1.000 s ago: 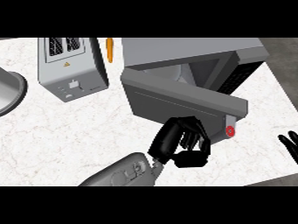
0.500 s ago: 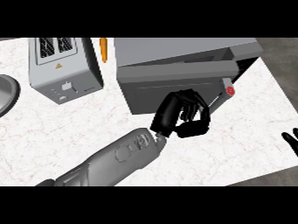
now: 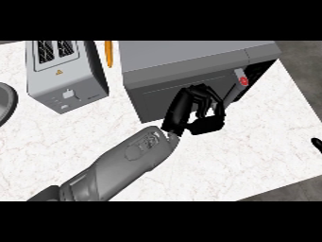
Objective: Pick up the milk, place it into the microwave and close the microwave
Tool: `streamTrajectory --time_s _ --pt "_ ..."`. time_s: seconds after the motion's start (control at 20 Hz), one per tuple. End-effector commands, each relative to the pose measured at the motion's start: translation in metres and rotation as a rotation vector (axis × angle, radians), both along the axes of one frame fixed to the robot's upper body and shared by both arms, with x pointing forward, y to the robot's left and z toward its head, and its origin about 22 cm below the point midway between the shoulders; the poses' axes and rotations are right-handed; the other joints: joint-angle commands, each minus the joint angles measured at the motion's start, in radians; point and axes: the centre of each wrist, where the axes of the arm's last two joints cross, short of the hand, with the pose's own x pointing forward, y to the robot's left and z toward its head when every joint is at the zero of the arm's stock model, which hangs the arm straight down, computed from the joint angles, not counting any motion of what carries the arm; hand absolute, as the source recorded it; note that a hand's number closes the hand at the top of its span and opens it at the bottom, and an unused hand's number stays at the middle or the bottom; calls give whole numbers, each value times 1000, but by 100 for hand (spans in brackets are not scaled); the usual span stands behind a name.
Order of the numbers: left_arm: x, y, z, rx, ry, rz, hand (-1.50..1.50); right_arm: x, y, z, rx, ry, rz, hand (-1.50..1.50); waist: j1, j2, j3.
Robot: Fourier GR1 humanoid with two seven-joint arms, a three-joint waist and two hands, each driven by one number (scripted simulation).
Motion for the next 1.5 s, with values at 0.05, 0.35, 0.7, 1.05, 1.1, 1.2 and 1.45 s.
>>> streamTrajectory --time_s 0.05,0.35,0.7,1.05,1.1,1.2,1.45 --pt "26 6 12 -36 -15 69 150 1 0 10 -10 -4 -9 -150 -2 7 0" --pt "25 10 8 -97 32 72 150 3 -1 15 10 -17 13 -150 -25 18 1" --pt "31 14 6 -127 51 149 150 5 -2 23 0 -31 48 -150 -20 22 3" --pt "29 14 5 -167 4 184 150 5 0 27 28 -45 102 -150 -30 23 3" --pt "29 15 3 -156 -10 182 150 5 2 26 38 -45 102 -150 -26 26 3" --pt "30 14 4 -161 -6 186 150 4 0 31 10 -45 121 -150 -29 26 2" --pt "29 15 0 -169 -34 189 150 5 2 37 8 -61 151 -150 -34 35 2"
